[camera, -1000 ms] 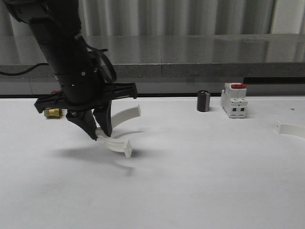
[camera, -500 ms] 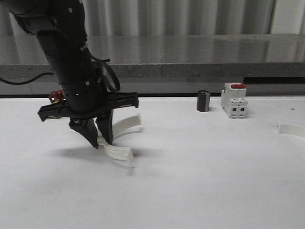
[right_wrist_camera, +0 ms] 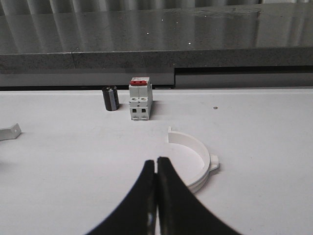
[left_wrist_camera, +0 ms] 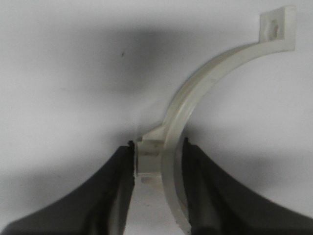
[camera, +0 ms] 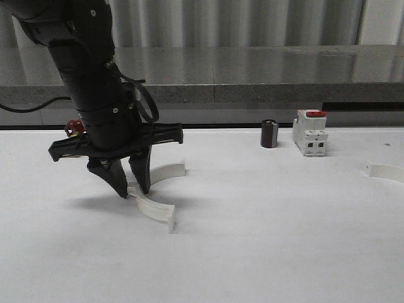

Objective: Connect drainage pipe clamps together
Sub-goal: 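Lower the clamp half onto the table and open the left gripper, then raise the left gripper away from the placed clamp half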

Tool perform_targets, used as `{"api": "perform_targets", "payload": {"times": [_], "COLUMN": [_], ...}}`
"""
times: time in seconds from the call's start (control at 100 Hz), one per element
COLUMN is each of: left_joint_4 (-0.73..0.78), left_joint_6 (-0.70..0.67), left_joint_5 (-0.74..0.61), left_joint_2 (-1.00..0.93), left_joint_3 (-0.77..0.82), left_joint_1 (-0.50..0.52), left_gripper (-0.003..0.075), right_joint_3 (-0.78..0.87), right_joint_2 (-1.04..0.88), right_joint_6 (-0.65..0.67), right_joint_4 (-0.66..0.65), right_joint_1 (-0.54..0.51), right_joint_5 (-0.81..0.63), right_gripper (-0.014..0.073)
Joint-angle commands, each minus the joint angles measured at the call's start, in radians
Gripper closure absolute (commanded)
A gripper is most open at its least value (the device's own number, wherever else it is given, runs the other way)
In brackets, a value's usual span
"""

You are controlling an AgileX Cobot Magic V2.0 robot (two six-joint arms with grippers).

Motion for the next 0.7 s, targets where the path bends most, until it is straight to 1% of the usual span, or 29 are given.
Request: {"api": "perform_targets", "payload": {"times": [0.0, 0.04, 0.11, 0.14, 0.18, 0.27, 0.41, 0.59, 0.69], "left_joint_4": [-0.012, -0.012, -0.012, -0.012, -0.006, 0.026, 0.096, 0.249, 0.26], "left_joint_6": [-0.009, -0.009, -0.009, -0.009, -0.007, 0.021, 0.024, 0.038, 0.086], "left_joint_5": [-0.007, -0.005, -0.002, 0.001, 0.009, 0.042, 0.042, 0.017, -0.008], "left_joint_2": [-0.052, -0.052, -0.052, -0.052, -0.052, -0.059, -0.123, -0.278, -0.382], "left_joint_3": [-0.029, -0.029, -0.029, -0.029, -0.031, -0.046, -0.047, -0.013, 0.034], "left_joint_1": [-0.006, -0.006, -0.006, -0.006, -0.006, -0.006, -0.006, 0.006, 0.041], "left_gripper": [0.0342, 0.0283, 0.0202, 0.0176, 0.0162, 0.0164, 0.0164, 0.0164, 0.0164], "right_joint_3": [-0.015, -0.015, -0.015, -0.015, -0.015, -0.015, -0.015, -0.015, -0.015], "right_joint_2": [-0.019, -0.019, -0.019, -0.019, -0.019, -0.019, -0.019, -0.019, -0.019], "right_joint_6": [-0.007, -0.007, -0.007, -0.007, -0.007, -0.007, -0.007, -0.007, -0.007], "right_joint_4": [-0.003, -0.003, -0.003, -0.003, -0.003, -0.003, -0.003, -0.003, -0.003], "right_joint_1": [-0.005, -0.005, -0.005, -0.005, -0.005, -0.005, -0.005, -0.005, -0.005], "right_joint_5": [-0.084, -0.084, -0.084, -0.084, -0.084, -0.084, -0.084, -0.084, -0.084], "right_gripper": [0.0711, 0.0711, 0.0711, 0.0711, 0.0711, 0.0711, 0.0711, 0.0711, 0.0711]}}
